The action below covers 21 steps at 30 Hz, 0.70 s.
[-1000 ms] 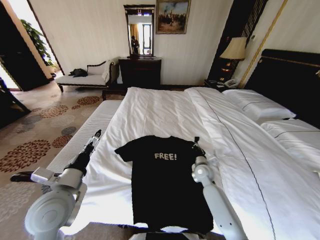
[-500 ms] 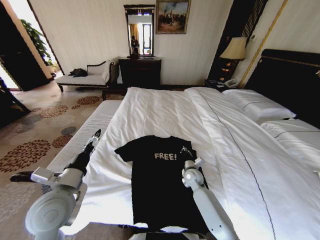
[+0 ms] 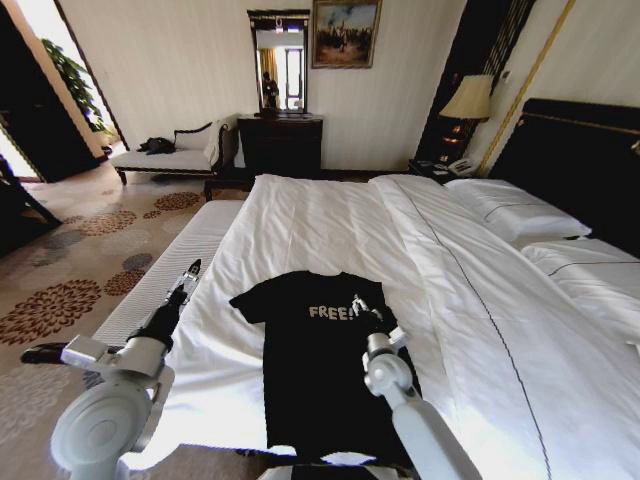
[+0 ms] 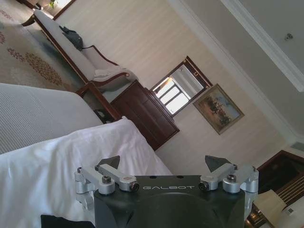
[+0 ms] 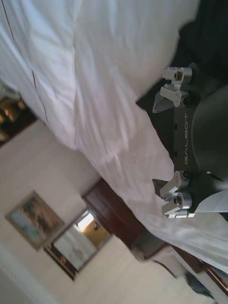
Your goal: Fold the clothes on the bed.
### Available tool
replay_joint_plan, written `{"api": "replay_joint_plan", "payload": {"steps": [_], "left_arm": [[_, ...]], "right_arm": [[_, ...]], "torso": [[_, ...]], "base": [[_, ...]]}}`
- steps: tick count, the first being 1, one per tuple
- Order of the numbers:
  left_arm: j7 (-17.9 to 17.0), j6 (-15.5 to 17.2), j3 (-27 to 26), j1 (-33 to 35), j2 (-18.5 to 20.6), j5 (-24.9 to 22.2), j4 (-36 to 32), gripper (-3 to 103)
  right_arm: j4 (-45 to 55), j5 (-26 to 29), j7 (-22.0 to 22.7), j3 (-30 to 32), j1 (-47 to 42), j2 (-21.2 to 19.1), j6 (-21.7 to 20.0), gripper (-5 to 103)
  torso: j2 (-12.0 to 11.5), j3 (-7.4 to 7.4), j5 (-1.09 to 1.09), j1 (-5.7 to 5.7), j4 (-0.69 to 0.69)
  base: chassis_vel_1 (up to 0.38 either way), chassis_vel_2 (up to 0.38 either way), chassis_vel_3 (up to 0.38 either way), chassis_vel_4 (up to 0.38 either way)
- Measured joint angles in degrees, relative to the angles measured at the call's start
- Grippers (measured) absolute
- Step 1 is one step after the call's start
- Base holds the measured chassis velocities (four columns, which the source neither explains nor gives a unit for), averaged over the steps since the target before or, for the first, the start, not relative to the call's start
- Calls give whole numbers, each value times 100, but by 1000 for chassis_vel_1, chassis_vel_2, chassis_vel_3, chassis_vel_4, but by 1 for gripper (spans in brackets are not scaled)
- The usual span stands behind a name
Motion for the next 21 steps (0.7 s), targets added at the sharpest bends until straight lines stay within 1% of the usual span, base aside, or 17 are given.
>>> {"api": "replay_joint_plan", "payload": {"steps": [1,3,5,9,12,21], "left_arm": [[0,0,0,0,0,0,0,100],[-1,-1,17,2,-10,18,0,100],[-1,-2,27,5,-13,31,0,100],[-2,-2,39,16,-16,55,0,100],[-2,-2,45,27,-23,84,0,100],[-3,-5,-3,85,-22,113,0,100]], "right_arm": [[0,0,0,0,0,0,0,78],[-56,331,281,222,75,-52,-99,88],[-173,467,431,348,91,-107,-193,97],[-208,596,517,372,59,-118,-334,100],[-198,599,517,320,41,-63,-364,100],[-73,370,349,79,-54,17,-382,100]], "torso": [[0,0,0,0,0],[0,0,0,0,0],[0,0,1,0,0],[0,0,1,0,0],[0,0,1,0,0],[0,0,0,0,0]], "base": [[0,0,0,0],[0,0,0,0],[0,0,0,0],[0,0,0,0],[0,0,0,0],[0,0,0,0]]}}
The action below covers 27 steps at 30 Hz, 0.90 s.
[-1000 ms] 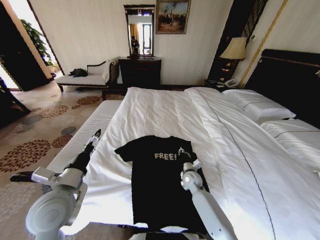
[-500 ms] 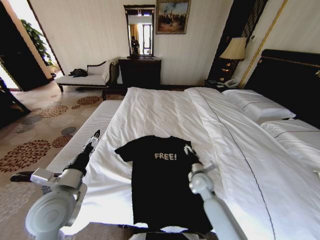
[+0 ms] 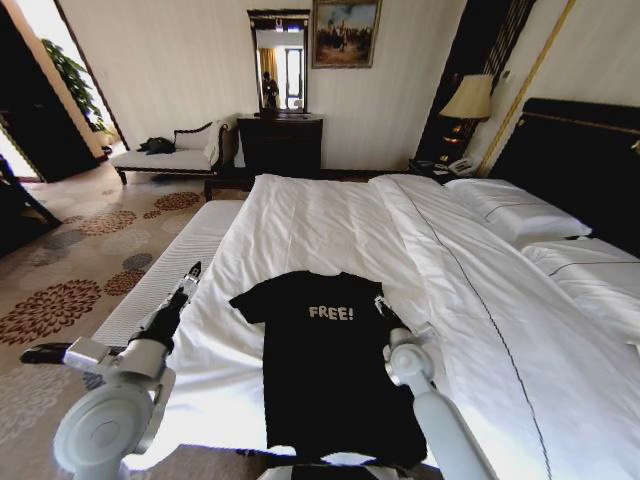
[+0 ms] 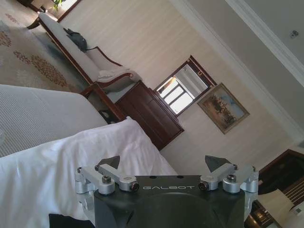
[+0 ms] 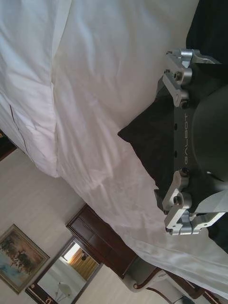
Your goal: Fold the clothes on the bed.
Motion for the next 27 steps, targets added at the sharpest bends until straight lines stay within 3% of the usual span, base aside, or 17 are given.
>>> {"api": "replay_joint_plan", "payload": {"steps": [16,27], "left_arm": [[-10,-25,5,5,-2,55,0,100],[-2,-92,12,-12,38,167,78,100]], "right_arm": [[707,-468,-137,-509,-928,-343,46,100],[895,-475,-104,-290,-840,-275,132,100]], "torso": [[0,0,0,0,-1],[0,0,0,0,0]], "base": [[0,0,0,0],[0,0,0,0]]}}
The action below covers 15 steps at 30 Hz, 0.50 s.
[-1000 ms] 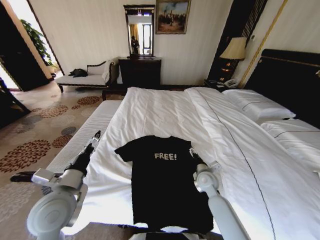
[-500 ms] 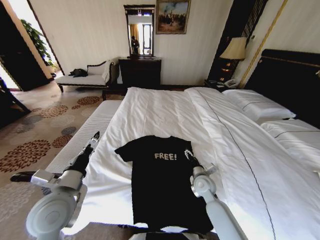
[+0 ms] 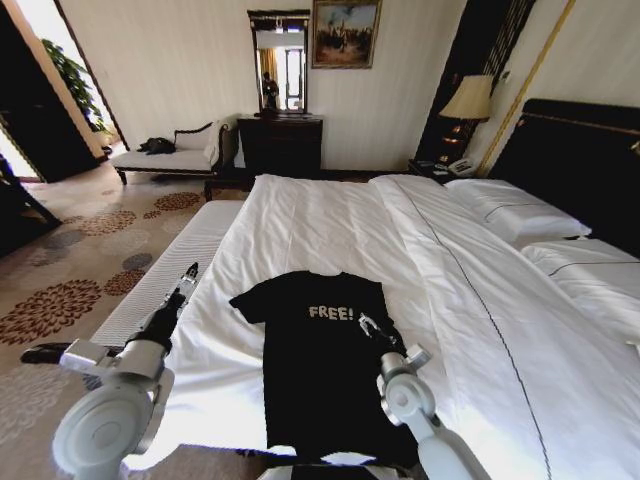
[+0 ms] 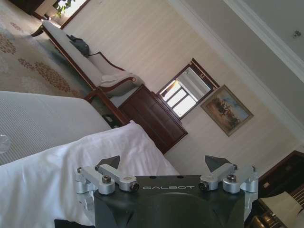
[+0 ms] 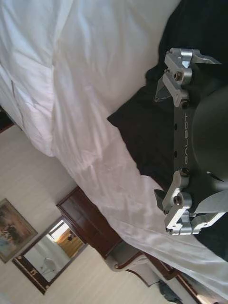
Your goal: Fold the clothes on the bed.
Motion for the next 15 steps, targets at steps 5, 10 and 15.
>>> {"api": "replay_joint_plan", "payload": {"steps": [5,10,15], "left_arm": [[23,-29,-28,-174,192,-7,420,100],[49,39,123,-846,692,-276,1596,100],[0,166,299,-1394,872,-711,2784,100]], "right_arm": [[52,-7,47,254,135,201,105,100],[0,-9,80,431,308,364,171,100],[-283,-11,78,239,687,421,169,100]], "torso": [[0,0,-1,0,1],[0,0,-1,0,0],[0,1,-1,1,2]], "base": [[0,0,0,0],[0,0,0,0],[0,0,0,0]]}}
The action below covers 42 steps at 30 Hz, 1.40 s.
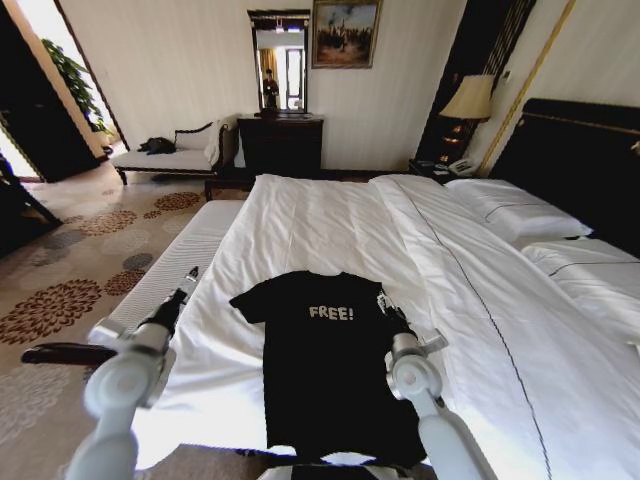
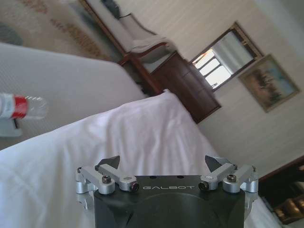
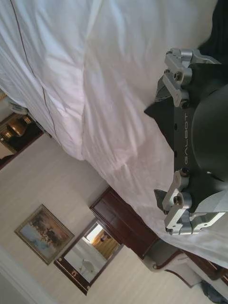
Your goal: Fold the clothes on the bed.
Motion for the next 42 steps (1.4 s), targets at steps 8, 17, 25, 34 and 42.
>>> {"api": "replay_joint_plan", "payload": {"steps": [8,17,25,34,42], "left_arm": [[133,-32,792,-775,-29,64,1545,100],[313,-343,1477,-1233,-406,428,2410,100],[428,-519,1567,-1455,-489,562,2764,101],[468,-589,1594,-1531,-510,602,2783,70],[472,-611,1577,-1489,-437,599,2657,42]], "right_arm": [[-109,12,-14,47,22,24,-21,100],[-122,6,26,77,-14,62,-28,100],[-119,4,81,120,-56,49,-35,100],[-179,4,123,137,-72,45,-37,100],[-220,-1,134,130,-59,50,-39,100]], "torso": [[0,0,-1,0,-4],[0,0,1,0,-2],[0,-1,1,-1,-1],[0,-1,0,-1,-2],[0,-1,0,-1,-2]], "base": [[0,0,0,0],[0,0,0,0],[0,0,0,0],[0,0,0,0],[0,0,0,0]]}}
